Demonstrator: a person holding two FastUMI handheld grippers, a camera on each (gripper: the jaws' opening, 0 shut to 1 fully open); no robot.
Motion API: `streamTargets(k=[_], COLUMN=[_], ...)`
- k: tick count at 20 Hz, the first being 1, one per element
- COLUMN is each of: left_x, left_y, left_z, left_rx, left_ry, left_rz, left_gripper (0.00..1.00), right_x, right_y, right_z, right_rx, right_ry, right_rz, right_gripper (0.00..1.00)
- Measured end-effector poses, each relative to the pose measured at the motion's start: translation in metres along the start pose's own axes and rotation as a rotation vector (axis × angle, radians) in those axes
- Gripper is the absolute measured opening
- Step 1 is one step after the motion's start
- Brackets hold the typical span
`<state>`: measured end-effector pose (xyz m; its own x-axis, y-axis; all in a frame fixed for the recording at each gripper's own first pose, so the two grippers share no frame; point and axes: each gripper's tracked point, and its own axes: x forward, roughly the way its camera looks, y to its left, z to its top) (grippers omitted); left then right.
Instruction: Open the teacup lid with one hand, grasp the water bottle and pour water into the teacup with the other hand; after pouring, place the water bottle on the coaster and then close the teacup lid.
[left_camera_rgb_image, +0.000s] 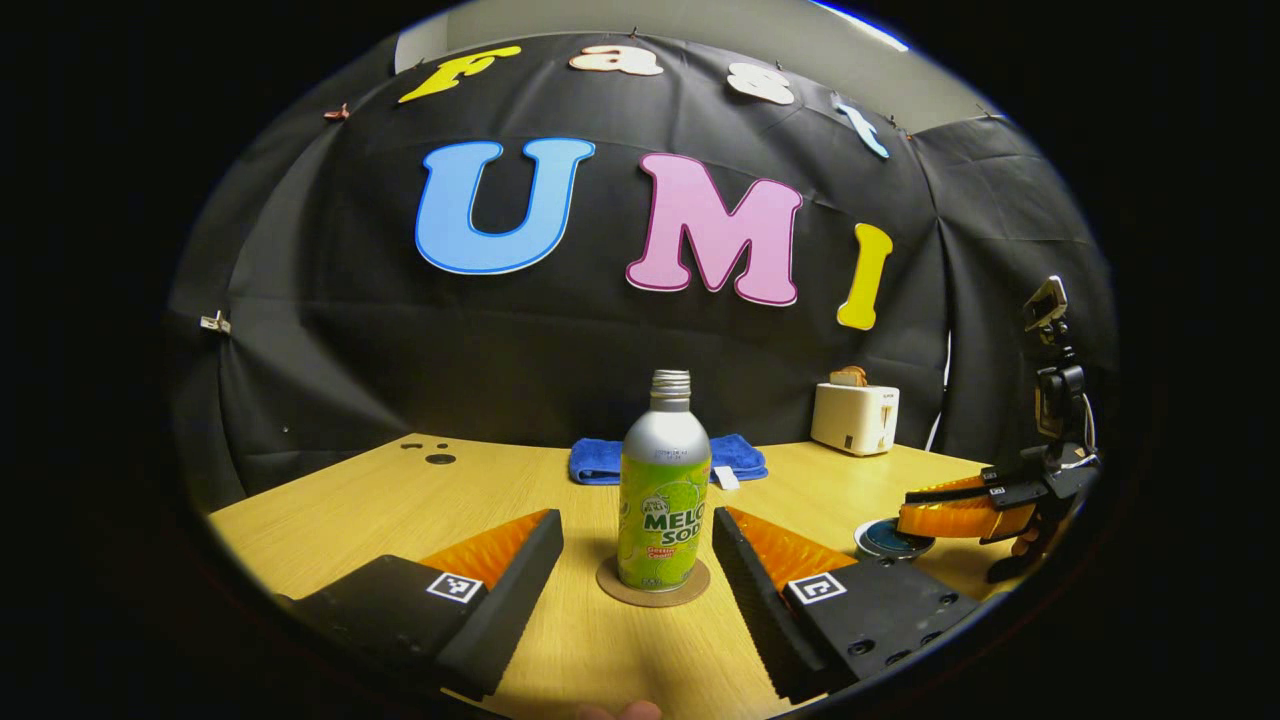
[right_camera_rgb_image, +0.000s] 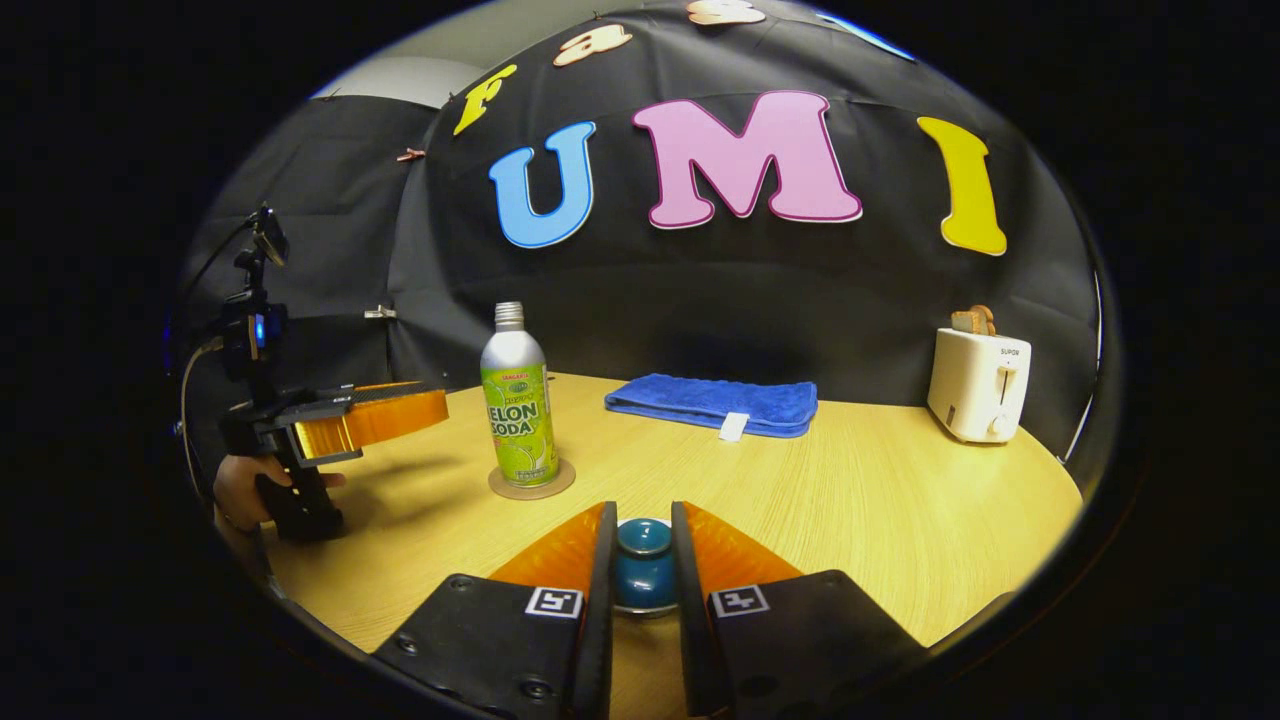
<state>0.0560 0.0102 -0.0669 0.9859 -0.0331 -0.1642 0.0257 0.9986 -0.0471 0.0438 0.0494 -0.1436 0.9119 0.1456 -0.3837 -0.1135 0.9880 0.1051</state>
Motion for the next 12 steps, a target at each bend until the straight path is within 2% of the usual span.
streamTargets(k=[12], left_x=[0.0004], left_y=[0.0027], left_z=[-0.0017], left_rx=[-0.004], left_ry=[0.004], left_rz=[0.0], left_gripper=[0.95], right_x=[0.0073], right_y=[0.0019], right_z=[-0.0061], right_rx=[-0.037], right_ry=[0.041], right_rz=[-0.013], right_gripper=[0.32])
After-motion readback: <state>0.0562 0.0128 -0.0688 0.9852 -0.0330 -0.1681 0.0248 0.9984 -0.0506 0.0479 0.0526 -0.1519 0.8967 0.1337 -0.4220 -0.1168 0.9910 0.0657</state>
